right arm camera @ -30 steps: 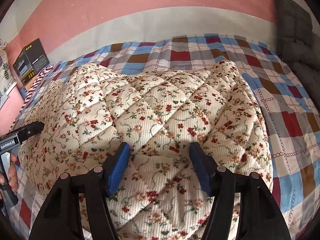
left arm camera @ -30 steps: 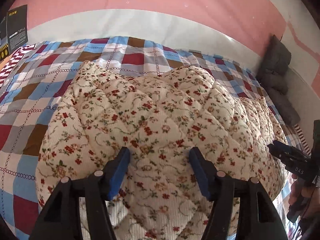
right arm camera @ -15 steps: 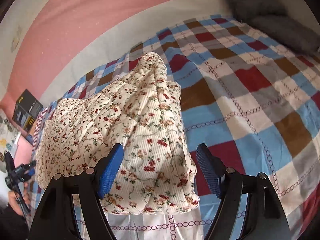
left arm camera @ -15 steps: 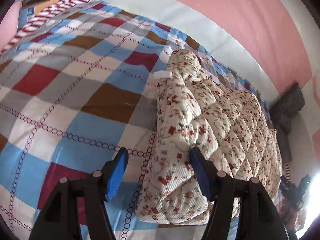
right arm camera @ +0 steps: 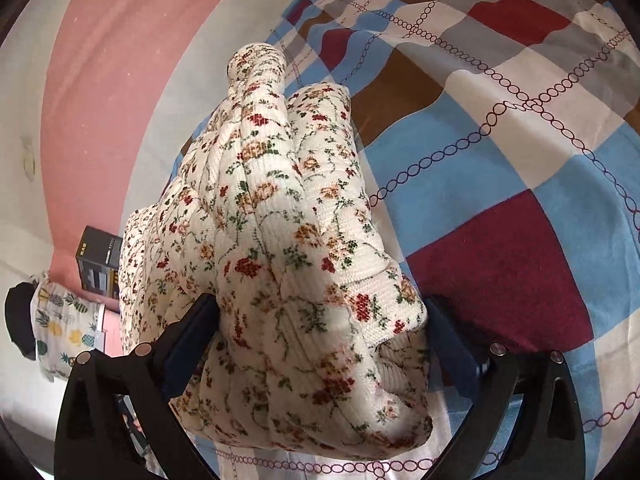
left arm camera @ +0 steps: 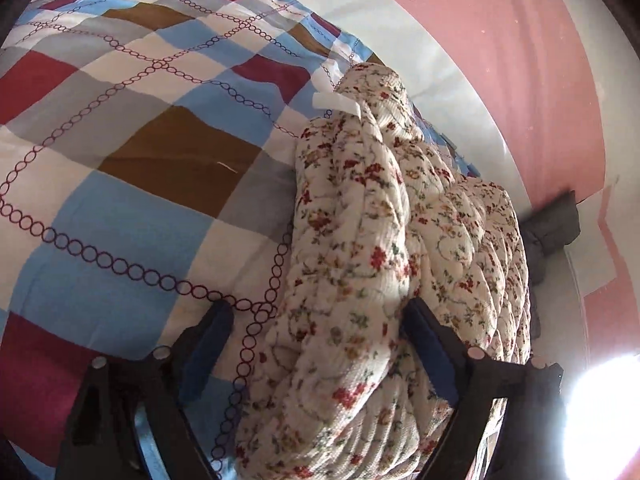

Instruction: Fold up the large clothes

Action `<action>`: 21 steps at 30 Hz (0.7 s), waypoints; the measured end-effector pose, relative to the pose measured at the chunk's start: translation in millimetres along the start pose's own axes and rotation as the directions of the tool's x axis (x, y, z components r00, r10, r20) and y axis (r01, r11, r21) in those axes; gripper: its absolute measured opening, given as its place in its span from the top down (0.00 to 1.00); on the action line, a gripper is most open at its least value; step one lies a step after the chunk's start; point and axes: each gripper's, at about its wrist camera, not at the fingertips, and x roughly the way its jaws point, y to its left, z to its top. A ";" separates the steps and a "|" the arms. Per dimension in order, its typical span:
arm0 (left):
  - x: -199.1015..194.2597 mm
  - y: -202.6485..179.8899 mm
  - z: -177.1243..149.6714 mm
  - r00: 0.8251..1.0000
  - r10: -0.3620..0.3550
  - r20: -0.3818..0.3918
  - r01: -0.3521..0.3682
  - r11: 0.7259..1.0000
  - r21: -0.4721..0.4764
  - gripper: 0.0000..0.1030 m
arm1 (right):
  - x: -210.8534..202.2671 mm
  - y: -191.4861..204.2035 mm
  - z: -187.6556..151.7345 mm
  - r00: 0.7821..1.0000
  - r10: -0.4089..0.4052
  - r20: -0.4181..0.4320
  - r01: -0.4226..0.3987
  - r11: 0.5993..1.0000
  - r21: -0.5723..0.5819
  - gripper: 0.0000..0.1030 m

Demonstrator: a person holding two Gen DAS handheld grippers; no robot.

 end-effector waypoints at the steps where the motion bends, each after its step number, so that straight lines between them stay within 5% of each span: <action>1: 0.1 -3.3 1.4 0.999 -0.030 -0.020 0.030 1.000 -0.004 0.43 | 2.6 0.9 3.4 1.000 0.002 -0.003 -0.002 1.000 -0.007 0.14; 5: -3.9 -37.9 3.3 0.995 0.100 -0.018 -0.097 0.988 0.118 0.62 | 0.1 14.9 5.3 1.000 -0.023 -0.020 0.022 0.999 -0.036 0.43; 8: -21.0 -50.1 14.1 0.995 0.095 -0.005 -0.094 0.991 0.090 0.72 | -13.6 26.5 13.0 1.000 -0.026 -0.011 0.025 0.999 -0.021 0.52; 15: -102.2 -90.0 12.7 0.995 0.030 0.090 -0.044 0.986 0.161 0.76 | -74.2 80.2 17.6 0.999 0.022 0.034 -0.018 0.994 -0.106 0.58; 21: -171.3 -68.8 -55.2 0.998 0.013 0.063 -0.024 0.985 0.169 0.76 | -136.4 76.8 -50.9 0.998 0.055 0.020 -0.052 0.991 -0.120 0.58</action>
